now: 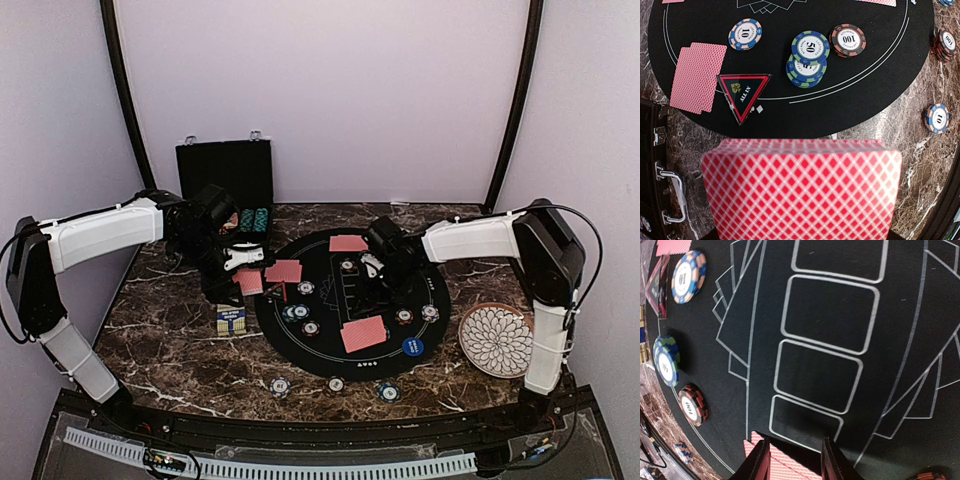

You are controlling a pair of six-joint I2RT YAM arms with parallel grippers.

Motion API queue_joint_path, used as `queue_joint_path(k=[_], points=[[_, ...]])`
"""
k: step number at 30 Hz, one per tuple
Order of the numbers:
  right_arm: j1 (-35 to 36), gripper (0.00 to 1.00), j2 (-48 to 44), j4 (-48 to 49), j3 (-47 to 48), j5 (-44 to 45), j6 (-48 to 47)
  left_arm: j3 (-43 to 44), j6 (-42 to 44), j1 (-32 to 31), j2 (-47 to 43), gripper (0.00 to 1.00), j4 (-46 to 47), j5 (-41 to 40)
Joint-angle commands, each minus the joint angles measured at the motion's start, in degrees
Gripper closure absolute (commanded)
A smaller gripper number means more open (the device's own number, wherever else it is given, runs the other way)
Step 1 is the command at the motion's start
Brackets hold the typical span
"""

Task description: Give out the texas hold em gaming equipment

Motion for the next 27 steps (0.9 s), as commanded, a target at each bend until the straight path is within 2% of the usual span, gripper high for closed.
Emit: queue_joint_path(k=[1,20,27], points=[[1.5,0.64,-0.1,1.1,1.4,0.3,-0.5,-0.6,0.5,0.1,-2.7,1.00,-1.1,0.5],[5.6,0.65,-6.8,2.9,-9.0,2.3,1.2,0.8,0.6,0.1,-2.2,1.00,-1.7,0.3],[6.5,0.65,-8.7,2.0,-9.4,0.8,0.9,0.8,0.5,0.1,-2.0,1.00,-1.8,0.2]])
